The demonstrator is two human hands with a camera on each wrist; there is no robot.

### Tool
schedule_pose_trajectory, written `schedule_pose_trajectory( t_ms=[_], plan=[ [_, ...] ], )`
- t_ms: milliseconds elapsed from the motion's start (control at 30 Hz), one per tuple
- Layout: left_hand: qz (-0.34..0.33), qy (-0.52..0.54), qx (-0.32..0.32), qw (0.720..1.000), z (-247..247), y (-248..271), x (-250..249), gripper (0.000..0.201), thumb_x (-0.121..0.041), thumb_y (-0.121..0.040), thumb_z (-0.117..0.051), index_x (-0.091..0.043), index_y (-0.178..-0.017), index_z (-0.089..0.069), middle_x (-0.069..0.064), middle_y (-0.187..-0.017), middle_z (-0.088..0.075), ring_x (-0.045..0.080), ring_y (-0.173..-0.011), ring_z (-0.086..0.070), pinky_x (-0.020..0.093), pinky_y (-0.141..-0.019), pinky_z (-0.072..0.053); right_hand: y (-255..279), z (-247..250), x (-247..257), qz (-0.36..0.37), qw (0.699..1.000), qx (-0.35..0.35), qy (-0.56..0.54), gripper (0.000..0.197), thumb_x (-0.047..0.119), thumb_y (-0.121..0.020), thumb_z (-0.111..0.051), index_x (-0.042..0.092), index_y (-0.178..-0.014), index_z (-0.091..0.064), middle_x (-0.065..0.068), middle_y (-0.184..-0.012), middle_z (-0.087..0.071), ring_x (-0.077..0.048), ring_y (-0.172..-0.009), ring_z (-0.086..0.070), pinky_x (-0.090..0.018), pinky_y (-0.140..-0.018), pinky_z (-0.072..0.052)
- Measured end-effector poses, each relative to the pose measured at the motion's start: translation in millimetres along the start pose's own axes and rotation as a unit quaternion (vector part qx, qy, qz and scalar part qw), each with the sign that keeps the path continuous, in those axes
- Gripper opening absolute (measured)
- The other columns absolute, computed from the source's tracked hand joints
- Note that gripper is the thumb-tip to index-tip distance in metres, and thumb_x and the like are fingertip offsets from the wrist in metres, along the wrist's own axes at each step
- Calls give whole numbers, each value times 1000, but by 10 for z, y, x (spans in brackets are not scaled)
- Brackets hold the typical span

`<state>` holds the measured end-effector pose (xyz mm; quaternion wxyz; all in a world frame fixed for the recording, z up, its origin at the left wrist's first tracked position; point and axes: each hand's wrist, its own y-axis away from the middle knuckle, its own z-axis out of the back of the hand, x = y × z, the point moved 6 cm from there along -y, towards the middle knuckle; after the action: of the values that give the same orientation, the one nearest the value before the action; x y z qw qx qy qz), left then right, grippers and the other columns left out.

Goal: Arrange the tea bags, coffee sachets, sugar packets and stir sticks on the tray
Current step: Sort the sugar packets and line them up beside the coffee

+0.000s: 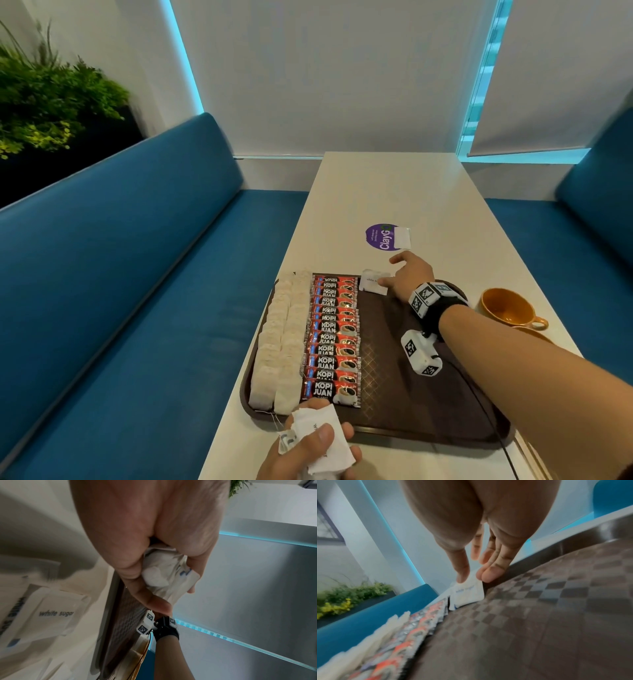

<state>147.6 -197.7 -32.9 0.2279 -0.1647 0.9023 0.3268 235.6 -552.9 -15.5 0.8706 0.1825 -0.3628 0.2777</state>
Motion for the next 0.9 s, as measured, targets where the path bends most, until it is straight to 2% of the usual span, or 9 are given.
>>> schedule_pose_trajectory(
  t_ms=[67, 133, 233, 300, 433, 567, 667, 733, 900],
  plan=[
    [-10, -11, 10, 1000, -38, 65, 15, 120, -2, -5, -102, -7, -117, -58, 31, -91, -68, 51, -70, -69, 49, -52, -61, 93, 95, 35, 12, 1000, -7, -11, 31, 28, -79, -87, 22, -100, -65, -4, -91, -74, -20, -79, -70, -34, -78, -58],
    [-30, -18, 12, 999, -78, 157, 22, 118, -3, -7, -103, -6, -117, -60, 31, -92, -67, 50, -71, -68, 46, -51, -59, 254, 204, 88, 30, 999, 2, -22, 16, 26, -80, -84, 26, -88, -70, -2, -88, -75, -24, -82, -72, -43, -85, -61],
    [-43, -51, 26, 997, -135, 295, 52, 111, -9, -14, -105, -7, -117, -64, 29, -96, -68, 47, -74, -68, 43, -51, -57, 789, 411, 237, 57, 994, 49, -76, 9, 12, -87, -77, 19, -84, -71, -5, -79, -71, -20, -66, -68, -35, -69, -62],
    [-48, -68, 33, 996, -199, 416, 87, 101, -10, -22, -105, -8, -116, -67, 27, -96, -67, 44, -72, -65, 38, -49, -55, 1312, 560, 331, 76, 986, 93, -120, 5, 8, -90, -74, 13, -88, -72, -7, -74, -69, -16, -58, -64, -29, -58, -56],
    [-85, -68, 27, 994, -320, 617, 145, 69, -6, -46, -94, -9, -111, -70, 17, -82, -60, 33, -56, -56, 28, -39, -47, 2426, 784, 419, 114, 956, 179, -204, 6, 7, -89, -76, 5, -93, -73, -12, -77, -69, -19, -63, -62, -28, -59, -53],
    [-108, -73, 42, 991, -437, 787, 234, 53, -8, -52, -92, -15, -101, -72, 19, -90, -61, 27, -58, -57, 24, -38, -42, 3324, 818, 345, 95, 923, 253, -275, 25, 14, -79, -84, 6, -100, -72, -22, -87, -70, -25, -67, -65, -33, -65, -56],
    [-108, -90, 58, 988, -513, 913, 326, 46, -14, -56, -93, -19, -98, -74, 22, -96, -64, 27, -62, -60, 24, -39, -41, 3688, 740, 181, 67, 915, 258, -302, 45, 20, -68, -91, 10, -107, -71, -17, -87, -70, -28, -66, -63, -34, -65, -56],
    [-101, -97, 65, 988, -542, 980, 401, 52, -20, -59, -95, -16, -105, -71, 22, -96, -65, 26, -63, -61, 24, -40, -42, 3817, 697, 70, 53, 909, 250, -328, 49, 17, -67, -92, 11, -111, -71, -11, -87, -70, -29, -66, -61, -35, -65, -56],
    [-92, -81, 61, 991, -558, 1104, 532, 58, -35, -64, -88, -13, -113, -64, 21, -98, -65, 26, -68, -62, 26, -42, -44, 3985, 675, -100, 46, 911, 222, -345, 30, 6, -79, -84, 1, -106, -72, -22, -80, -69, -24, -64, -60, -30, -61, -53]
  ],
)
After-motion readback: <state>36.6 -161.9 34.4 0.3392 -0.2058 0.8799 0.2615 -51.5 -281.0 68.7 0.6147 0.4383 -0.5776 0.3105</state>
